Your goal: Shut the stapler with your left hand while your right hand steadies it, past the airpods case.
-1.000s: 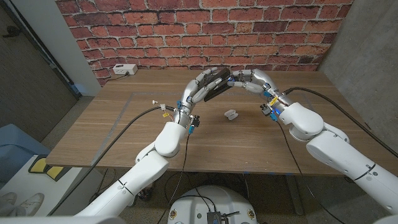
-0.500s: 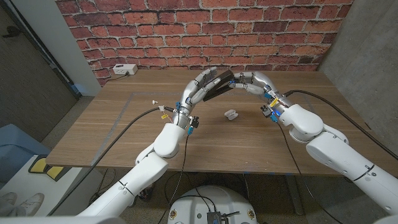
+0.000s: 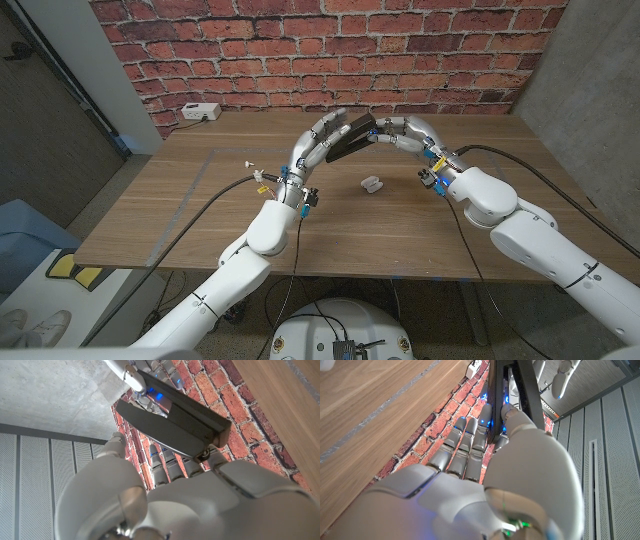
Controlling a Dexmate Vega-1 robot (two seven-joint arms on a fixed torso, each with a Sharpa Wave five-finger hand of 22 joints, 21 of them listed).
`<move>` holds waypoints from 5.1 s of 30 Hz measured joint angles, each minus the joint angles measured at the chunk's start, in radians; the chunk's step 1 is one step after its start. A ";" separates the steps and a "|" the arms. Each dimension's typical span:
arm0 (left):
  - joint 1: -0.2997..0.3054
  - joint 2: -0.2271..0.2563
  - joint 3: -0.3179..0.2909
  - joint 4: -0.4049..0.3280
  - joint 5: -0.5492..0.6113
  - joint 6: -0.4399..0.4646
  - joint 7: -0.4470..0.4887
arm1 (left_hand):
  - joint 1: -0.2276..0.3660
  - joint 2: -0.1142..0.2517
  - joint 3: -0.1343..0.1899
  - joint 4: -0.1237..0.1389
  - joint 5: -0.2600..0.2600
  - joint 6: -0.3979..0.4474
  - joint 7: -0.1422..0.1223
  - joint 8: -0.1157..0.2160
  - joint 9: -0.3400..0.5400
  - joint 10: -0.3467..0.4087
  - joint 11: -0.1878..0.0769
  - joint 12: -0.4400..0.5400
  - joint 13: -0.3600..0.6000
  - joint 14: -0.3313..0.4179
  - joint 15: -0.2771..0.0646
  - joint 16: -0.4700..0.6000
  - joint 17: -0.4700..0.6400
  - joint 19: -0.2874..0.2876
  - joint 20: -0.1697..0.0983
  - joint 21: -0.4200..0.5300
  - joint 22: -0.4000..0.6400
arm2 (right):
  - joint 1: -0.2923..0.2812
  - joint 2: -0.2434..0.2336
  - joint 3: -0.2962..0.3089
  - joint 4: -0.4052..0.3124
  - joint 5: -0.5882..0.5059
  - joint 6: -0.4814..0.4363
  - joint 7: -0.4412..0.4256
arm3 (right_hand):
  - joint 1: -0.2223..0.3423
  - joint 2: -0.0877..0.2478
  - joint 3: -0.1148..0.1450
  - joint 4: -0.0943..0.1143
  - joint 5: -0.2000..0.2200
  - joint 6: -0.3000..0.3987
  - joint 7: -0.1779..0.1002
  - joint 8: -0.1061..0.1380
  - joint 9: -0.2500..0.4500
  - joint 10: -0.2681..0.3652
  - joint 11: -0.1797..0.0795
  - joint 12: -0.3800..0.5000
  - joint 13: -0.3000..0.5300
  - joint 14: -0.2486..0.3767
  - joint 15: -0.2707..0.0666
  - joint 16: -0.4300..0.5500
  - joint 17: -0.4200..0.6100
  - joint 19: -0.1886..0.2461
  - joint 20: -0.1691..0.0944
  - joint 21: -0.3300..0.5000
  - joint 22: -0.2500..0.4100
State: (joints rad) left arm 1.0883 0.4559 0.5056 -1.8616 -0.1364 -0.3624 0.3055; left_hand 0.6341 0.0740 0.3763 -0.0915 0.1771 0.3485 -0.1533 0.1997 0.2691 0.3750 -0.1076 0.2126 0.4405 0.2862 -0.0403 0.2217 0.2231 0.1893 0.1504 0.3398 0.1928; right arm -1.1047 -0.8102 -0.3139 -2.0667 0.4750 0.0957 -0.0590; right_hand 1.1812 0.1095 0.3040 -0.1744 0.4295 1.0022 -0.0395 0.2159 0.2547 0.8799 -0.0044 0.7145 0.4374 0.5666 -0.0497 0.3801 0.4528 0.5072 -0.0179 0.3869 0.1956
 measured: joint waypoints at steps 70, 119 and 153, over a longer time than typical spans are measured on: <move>0.047 0.024 -0.018 -0.044 -0.141 0.062 -0.036 | -0.109 -0.020 -0.043 0.034 -0.003 0.035 0.057 0.001 -0.039 0.028 0.018 0.008 -0.027 0.017 -0.001 -0.004 -0.009 -0.004 0.022 -0.011 0.005 | 0.015 -0.030 -0.026 0.032 -0.345 0.148 -0.001 | -0.003 0.045 -0.072 0.035 -0.129 -0.040 -0.115 0.000 0.003 -0.072 -0.084 -0.064 -0.024 -0.221 0.009 -0.077 0.038 -0.250 0.025 -0.099 -0.014; 0.004 0.061 -0.017 0.036 -0.170 0.011 -0.171 | -0.205 -0.111 -0.110 0.031 -0.003 0.086 0.089 0.016 -0.060 0.038 0.009 0.021 -0.037 -0.034 0.014 -0.023 -0.014 -0.034 0.052 -0.042 0.005 | 0.102 -0.023 -0.074 0.095 -0.343 0.166 0.079 | 0.006 0.064 -0.059 0.049 -0.213 -0.062 -0.147 0.018 0.041 -0.103 -0.118 -0.084 0.020 -0.245 0.009 -0.077 0.046 -0.263 0.002 -0.128 -0.016; -0.022 0.201 -0.050 -0.062 -0.085 0.107 -0.191 | -0.178 -0.126 -0.106 -0.009 0.001 0.056 0.116 0.008 -0.057 -0.043 0.014 0.004 -0.036 -0.172 0.053 -0.041 -0.023 -0.111 0.057 -0.092 0.003 | 0.145 -0.037 -0.101 0.096 -0.371 0.134 0.132 | 0.002 0.068 -0.045 0.054 -0.244 -0.074 -0.159 0.027 0.059 -0.109 -0.123 -0.099 0.056 -0.256 0.008 -0.073 0.055 -0.262 0.002 -0.145 -0.016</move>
State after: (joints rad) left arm 1.0660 0.6570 0.4561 -1.9239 -0.2217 -0.2556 0.1141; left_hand 0.4558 -0.0523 0.2706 -0.1004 0.1777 0.4042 -0.0369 0.2082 0.2119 0.3319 -0.0935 0.2168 0.4041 0.1138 0.0124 0.1812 0.1998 0.0781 0.2073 0.2474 0.1953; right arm -0.9597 -0.8475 -0.4149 -1.9709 0.1041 0.2297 0.0730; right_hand 1.1829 0.1777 0.2592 -0.1208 0.1854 0.9284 -0.1989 0.2429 0.3133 0.7713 -0.1275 0.6155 0.4938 0.3102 -0.0412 0.3075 0.5077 0.2448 -0.0160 0.2419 0.1792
